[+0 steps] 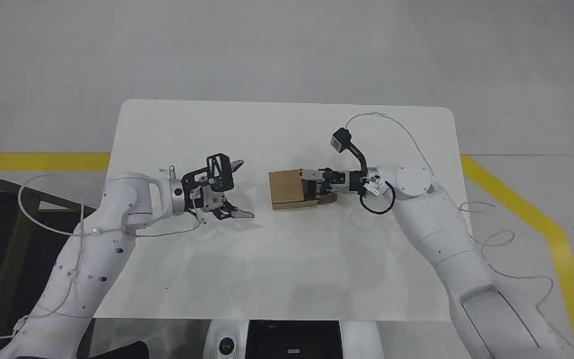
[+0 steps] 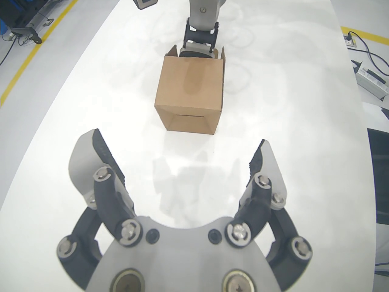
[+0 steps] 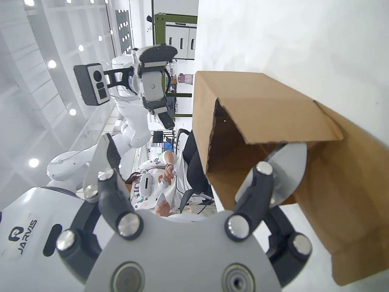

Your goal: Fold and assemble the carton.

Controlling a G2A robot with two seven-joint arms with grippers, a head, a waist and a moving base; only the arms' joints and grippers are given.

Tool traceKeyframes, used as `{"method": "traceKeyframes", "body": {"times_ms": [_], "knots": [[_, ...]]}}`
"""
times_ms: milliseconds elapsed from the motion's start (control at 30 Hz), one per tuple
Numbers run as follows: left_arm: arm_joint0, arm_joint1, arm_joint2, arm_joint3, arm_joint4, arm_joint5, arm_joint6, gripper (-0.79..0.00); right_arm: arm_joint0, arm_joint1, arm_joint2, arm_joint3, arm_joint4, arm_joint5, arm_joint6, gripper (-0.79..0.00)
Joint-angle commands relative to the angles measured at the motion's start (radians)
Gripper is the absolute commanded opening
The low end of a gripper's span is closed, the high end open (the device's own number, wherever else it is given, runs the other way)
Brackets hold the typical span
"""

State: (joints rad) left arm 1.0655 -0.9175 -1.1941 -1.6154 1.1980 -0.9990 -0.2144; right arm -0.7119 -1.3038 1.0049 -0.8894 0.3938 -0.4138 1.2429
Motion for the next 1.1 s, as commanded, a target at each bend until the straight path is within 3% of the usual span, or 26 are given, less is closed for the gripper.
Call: {"method": "traceKeyframes", "body": {"times_ms": [0,233,500,800,1067], "knots": [[-0.015,-0.006,0.032,0.005,0.003,0.004,-0.014,0.000,-0.025,0.015,0.032,-0.045,-0.002,0.017,0.006,0.000],[-0.082,-0.028,0.123,0.038,-0.031,0.026,-0.073,0.000,-0.135,0.067,0.150,-0.248,-0.052,0.073,-0.002,0.000],[-0.155,-0.061,0.217,0.107,-0.112,0.131,-0.186,0.000,-0.287,0.103,0.228,-0.436,-0.082,0.132,-0.018,0.000],[-0.218,-0.087,0.274,0.165,-0.167,0.156,-0.205,0.000,-0.330,0.109,0.228,-0.471,-0.115,0.115,-0.068,0.000],[-0.223,-0.099,0.290,0.188,-0.173,0.199,-0.197,0.000,-0.346,0.110,0.223,-0.478,-0.123,0.125,-0.091,0.000]]}}
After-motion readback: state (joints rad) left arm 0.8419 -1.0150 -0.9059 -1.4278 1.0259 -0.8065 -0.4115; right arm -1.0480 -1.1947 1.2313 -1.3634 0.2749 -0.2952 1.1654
